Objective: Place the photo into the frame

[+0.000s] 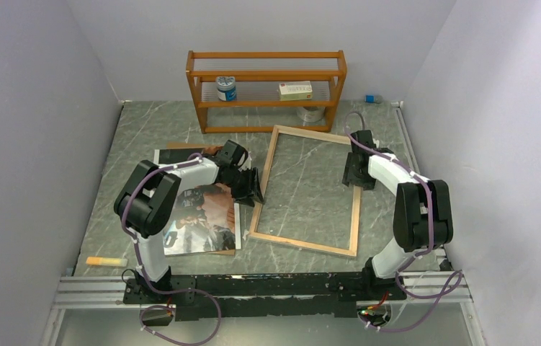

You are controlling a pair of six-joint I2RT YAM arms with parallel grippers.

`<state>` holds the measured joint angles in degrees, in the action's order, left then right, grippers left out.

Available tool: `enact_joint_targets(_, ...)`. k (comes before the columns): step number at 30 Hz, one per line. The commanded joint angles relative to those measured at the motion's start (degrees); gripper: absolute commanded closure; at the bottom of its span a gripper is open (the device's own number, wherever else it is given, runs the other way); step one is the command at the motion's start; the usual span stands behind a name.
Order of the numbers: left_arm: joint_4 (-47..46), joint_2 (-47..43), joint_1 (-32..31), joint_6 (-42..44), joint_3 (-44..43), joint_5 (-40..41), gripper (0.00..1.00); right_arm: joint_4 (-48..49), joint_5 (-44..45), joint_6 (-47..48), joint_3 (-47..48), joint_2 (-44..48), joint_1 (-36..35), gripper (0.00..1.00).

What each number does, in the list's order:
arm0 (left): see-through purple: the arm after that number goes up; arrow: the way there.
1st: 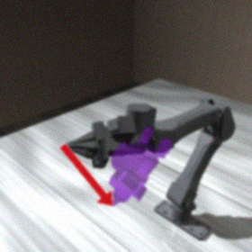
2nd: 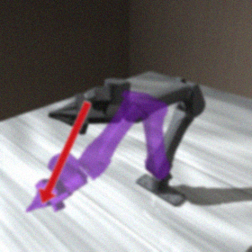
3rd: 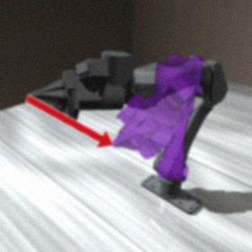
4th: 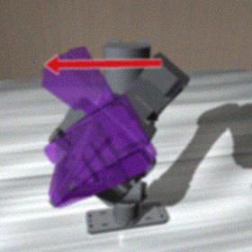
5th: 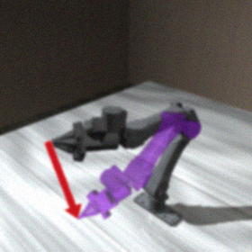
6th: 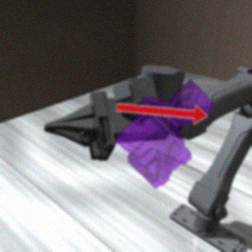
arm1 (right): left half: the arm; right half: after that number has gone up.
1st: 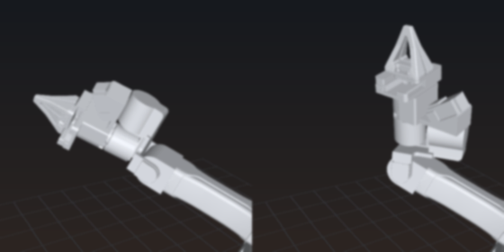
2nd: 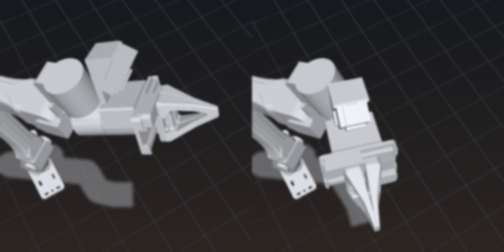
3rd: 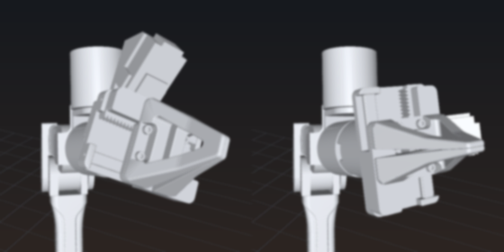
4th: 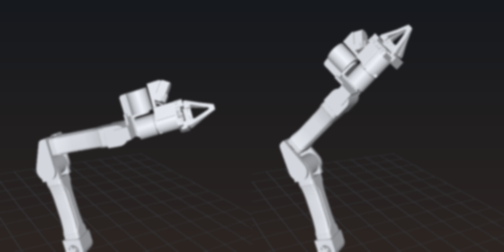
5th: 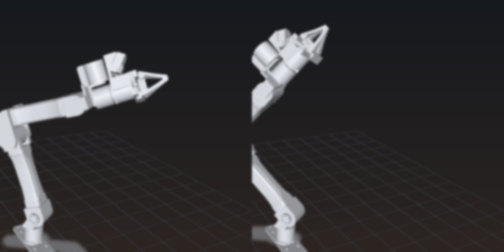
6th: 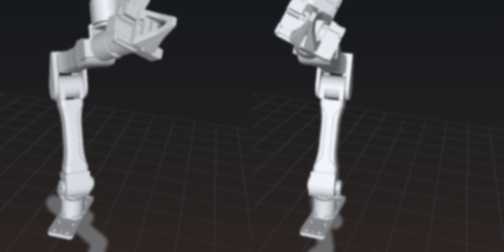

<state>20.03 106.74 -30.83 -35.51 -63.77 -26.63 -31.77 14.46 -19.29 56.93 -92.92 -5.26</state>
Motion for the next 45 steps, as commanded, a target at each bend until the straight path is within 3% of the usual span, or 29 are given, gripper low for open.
enact_joint_targets(1,2.3,-2.1,-0.3,3.4,-0.1,-2.4,0.53,-0.1,-0.7,-2.3,4.1,1.3,0.3,0.43)
enact_joint_targets(9,-0.3,-3.9,-1.6,2.0,5.0,-5.4,0.84,-2.5,-9.9,-8.3,4.5,7.5,0.2,0.42)
enact_joint_targets(13,-2.3,-5.8,-2.4,1.0,7.5,-6.8,0.86,-1.7,-15.9,-10.8,2.2,11.8,-0.7,0.42)
enact_joint_targets(19,-1.3,-9.8,-2.8,0.4,9.6,-4.1,0.77,-2.0,-20.7,-14.5,-1.3,17.7,-1.6,0.41)
enact_joint_targets(23,3.0,-13.7,-2.3,1.6,5.9,-0.4,0.59,0.7,-26.1,-19.1,-4.9,21.7,-4.0,0.41)
enact_joint_targets(26,7.5,-16.1,-1.1,2.4,2.0,3.6,0.42,5.2,-27.9,-24.6,-6.7,23.3,-9.6,0.41)
enact_joint_targets(32,14.6,-21.7,4.7,3.3,-1.0,13.8,0.3,15.9,-25.9,-36.2,-4.6,17.9,-24.1,0.41)
enact_joint_targets(36,18.7,-24.0,12.8,1.4,0.9,17.4,0.3,21.2,-26.3,-41.3,-0.1,9.1,-29.7,0.42)
enact_joint_targets(42,22.5,-26.4,23.3,0.1,6.3,20.2,0.4,25.6,-30.9,-44.0,9.1,-5.0,-35.8,0.47)
enact_joint_targets(45,22.8,-27.1,26.2,-0.1,9.4,20.3,0.43,26.6,-33.3,-43.8,12.6,-10.1,-38.0,0.59)
